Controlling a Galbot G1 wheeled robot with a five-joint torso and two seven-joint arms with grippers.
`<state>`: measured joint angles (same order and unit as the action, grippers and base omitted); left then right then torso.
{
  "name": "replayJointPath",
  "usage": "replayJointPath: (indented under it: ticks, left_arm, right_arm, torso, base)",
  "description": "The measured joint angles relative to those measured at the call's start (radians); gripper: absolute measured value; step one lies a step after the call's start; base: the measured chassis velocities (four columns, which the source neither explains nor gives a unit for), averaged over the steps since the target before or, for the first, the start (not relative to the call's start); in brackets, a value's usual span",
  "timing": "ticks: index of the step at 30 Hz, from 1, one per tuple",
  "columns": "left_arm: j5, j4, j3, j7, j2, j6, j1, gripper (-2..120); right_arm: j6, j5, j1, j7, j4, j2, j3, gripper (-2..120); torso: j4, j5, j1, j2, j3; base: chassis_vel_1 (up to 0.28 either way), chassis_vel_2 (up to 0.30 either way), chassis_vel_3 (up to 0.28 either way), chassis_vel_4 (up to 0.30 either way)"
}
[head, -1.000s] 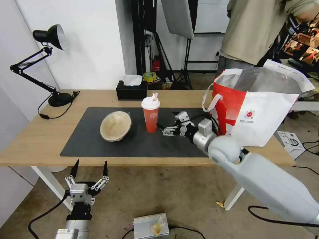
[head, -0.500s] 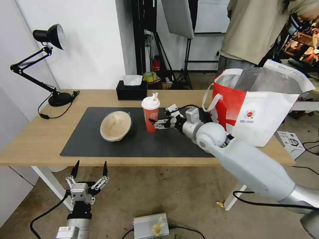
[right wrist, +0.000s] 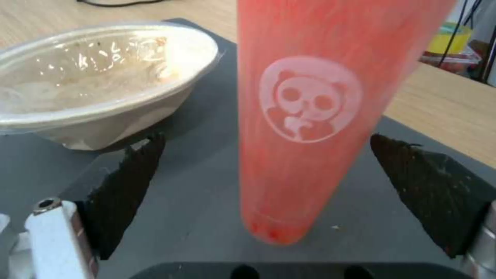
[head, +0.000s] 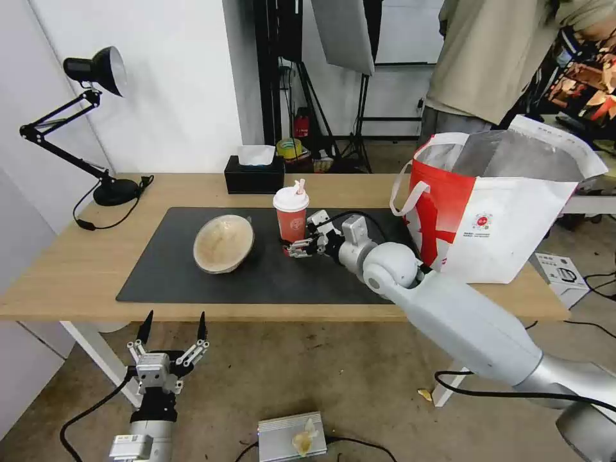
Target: Pick up the trash from the table and place it into the takeout bag.
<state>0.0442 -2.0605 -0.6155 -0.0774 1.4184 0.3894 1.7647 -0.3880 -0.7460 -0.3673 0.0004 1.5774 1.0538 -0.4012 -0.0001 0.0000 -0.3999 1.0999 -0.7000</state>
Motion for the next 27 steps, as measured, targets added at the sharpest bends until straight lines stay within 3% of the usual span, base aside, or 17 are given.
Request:
replayJointPath:
  ticks: [15,27]
  left_arm:
    - [0.003,0.020,0.002,0.000,0.000,0.003,-0.008,100]
    - [0.003,0.032,0.008,0.000,0.002,0.004,-0.016,100]
  right_arm:
    - [0.027,0.052,-0.015,-0.002,-0.056,0.038,0.005,100]
    - [0.010,0.060,-0.040,0.005,-0.034,0.010,0.033,100]
  torso:
    - [0.0001,0.0000,0.000,0.000,0.000]
    - [0.0000,0.0000,0.000,0.000,0.000]
  base:
    - [0.000,0.000,0.000,0.000]
    - [0.000,0.000,0.000,0.000]
